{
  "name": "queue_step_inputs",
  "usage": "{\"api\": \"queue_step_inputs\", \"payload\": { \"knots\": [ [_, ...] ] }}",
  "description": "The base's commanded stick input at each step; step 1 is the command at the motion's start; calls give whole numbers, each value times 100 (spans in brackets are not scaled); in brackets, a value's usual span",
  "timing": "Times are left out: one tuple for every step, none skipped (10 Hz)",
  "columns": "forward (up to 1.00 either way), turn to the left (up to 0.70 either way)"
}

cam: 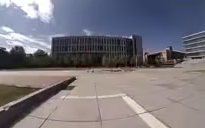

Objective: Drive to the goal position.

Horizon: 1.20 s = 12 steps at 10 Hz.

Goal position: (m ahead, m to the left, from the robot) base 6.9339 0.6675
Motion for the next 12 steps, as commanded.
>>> {"api": "queue_step_inputs", "payload": {
  "knots": [
    [70,-1],
    [70,-1],
    [70,-1],
    [70,-1],
    [70,-1],
    [70,-1],
    [70,-1],
    [70,-1],
    [70,-1],
    [70,-1],
    [70,-1],
    [70,-1]
  ]
}}
